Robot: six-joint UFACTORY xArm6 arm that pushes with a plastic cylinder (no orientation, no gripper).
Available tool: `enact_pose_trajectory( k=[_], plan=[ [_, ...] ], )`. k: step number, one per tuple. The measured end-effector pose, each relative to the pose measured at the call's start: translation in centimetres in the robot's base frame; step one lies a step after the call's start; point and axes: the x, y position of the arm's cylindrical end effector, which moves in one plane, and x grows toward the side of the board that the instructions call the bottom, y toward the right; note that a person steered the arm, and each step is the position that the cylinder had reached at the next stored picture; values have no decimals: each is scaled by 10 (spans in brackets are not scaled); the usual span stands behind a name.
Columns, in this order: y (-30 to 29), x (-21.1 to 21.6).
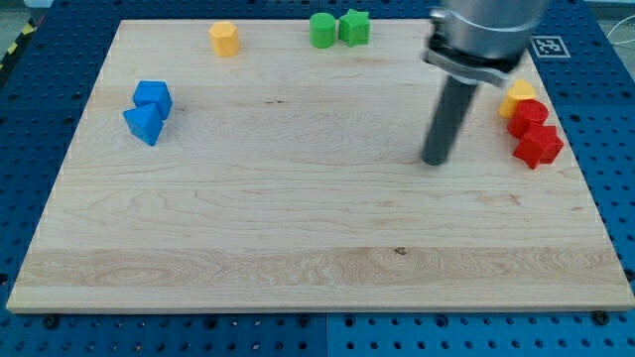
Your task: Move the yellow hexagon towards the bottom of the green circle
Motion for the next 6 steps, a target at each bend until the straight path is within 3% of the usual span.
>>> enact_pose_trajectory(
  k=[4,6],
  plan=[
    [-250,-133],
    [-297,-213]
  ],
)
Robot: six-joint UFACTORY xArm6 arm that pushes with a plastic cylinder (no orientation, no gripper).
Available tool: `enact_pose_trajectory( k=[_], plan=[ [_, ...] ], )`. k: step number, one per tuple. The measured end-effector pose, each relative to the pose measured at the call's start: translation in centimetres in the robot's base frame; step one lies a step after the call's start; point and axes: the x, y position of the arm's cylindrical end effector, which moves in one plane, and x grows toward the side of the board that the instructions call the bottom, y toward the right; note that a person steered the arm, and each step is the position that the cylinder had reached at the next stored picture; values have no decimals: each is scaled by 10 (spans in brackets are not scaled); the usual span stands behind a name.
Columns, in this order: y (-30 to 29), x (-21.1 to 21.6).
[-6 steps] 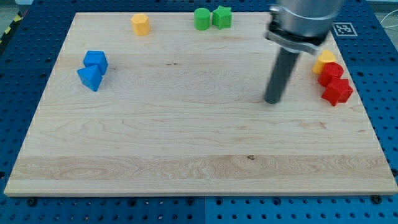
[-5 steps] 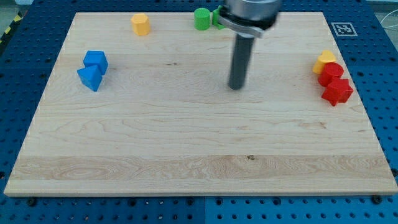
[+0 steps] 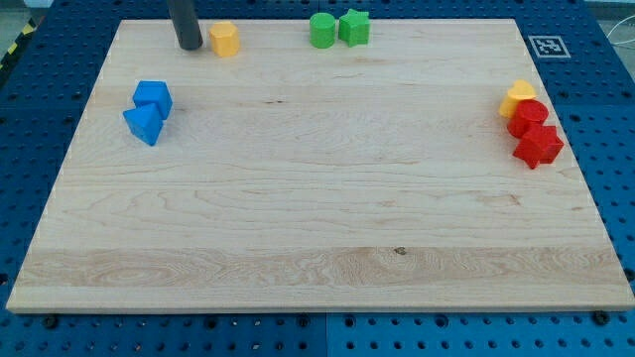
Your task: Move the yellow hexagon towards the bottom of the green circle
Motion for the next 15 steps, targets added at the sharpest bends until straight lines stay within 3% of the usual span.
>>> enact_pose_trajectory(
  k=[1,3,6,15],
  plan=[
    [2,-21],
    [4,26],
    [4,-28],
    [43,8]
  ],
)
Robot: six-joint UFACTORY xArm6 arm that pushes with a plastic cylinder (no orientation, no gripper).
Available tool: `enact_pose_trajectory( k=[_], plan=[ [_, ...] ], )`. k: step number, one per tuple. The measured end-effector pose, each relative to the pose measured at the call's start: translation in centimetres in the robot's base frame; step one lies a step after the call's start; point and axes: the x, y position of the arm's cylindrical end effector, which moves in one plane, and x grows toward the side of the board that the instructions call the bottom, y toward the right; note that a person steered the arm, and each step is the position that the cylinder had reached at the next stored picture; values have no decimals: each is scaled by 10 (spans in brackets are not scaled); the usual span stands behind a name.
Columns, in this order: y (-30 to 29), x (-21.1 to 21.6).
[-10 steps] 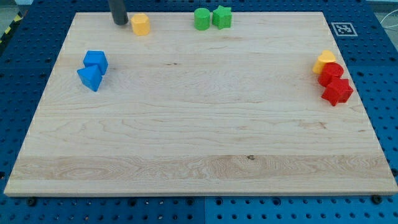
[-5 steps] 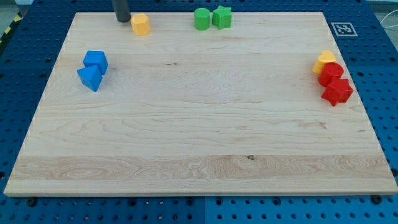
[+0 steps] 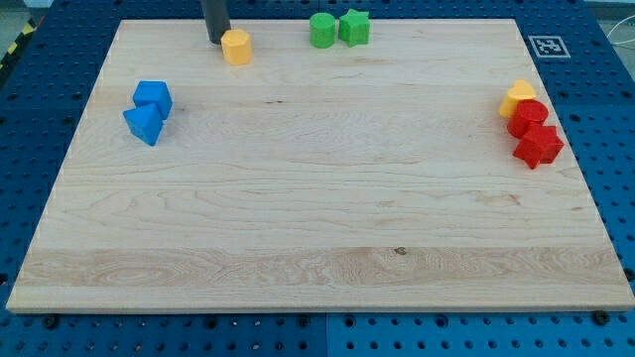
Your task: Move the yellow hexagon towards the bottom of the green circle
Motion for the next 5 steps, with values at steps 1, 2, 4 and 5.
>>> enact_pose_trajectory(
  k=[1,2,4,5],
  plan=[
    [-3,14],
    [4,18],
    [22,21],
    [22,24]
  ],
)
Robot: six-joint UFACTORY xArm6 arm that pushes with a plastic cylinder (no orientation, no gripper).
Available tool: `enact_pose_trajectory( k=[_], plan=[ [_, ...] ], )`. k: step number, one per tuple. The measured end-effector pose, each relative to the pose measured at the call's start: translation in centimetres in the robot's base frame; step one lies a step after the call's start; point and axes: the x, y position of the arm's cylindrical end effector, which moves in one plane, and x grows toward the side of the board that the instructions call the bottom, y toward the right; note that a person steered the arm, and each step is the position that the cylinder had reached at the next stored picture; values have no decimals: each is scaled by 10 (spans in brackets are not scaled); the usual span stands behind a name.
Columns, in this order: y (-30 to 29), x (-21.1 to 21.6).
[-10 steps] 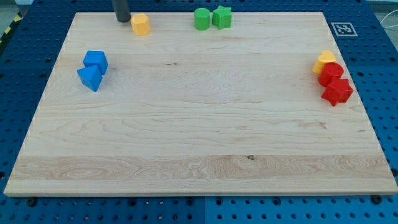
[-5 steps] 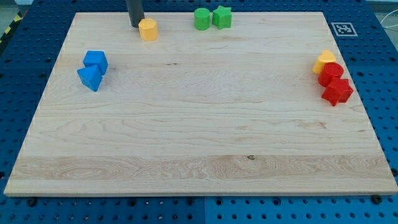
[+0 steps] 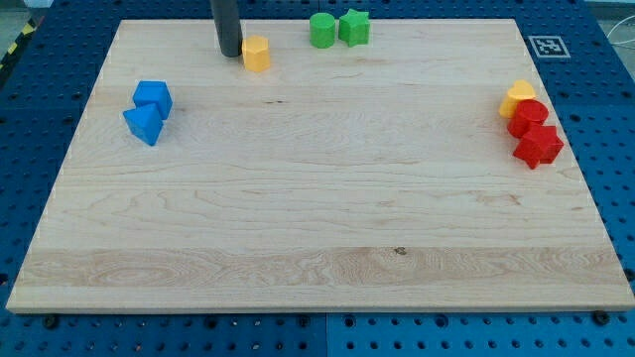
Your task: Move the yellow hexagon towards the bottom of the green circle
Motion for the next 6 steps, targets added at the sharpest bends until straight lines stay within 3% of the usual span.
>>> enact_pose_trajectory(
  k=[6],
  plan=[
    [110,3]
  ],
)
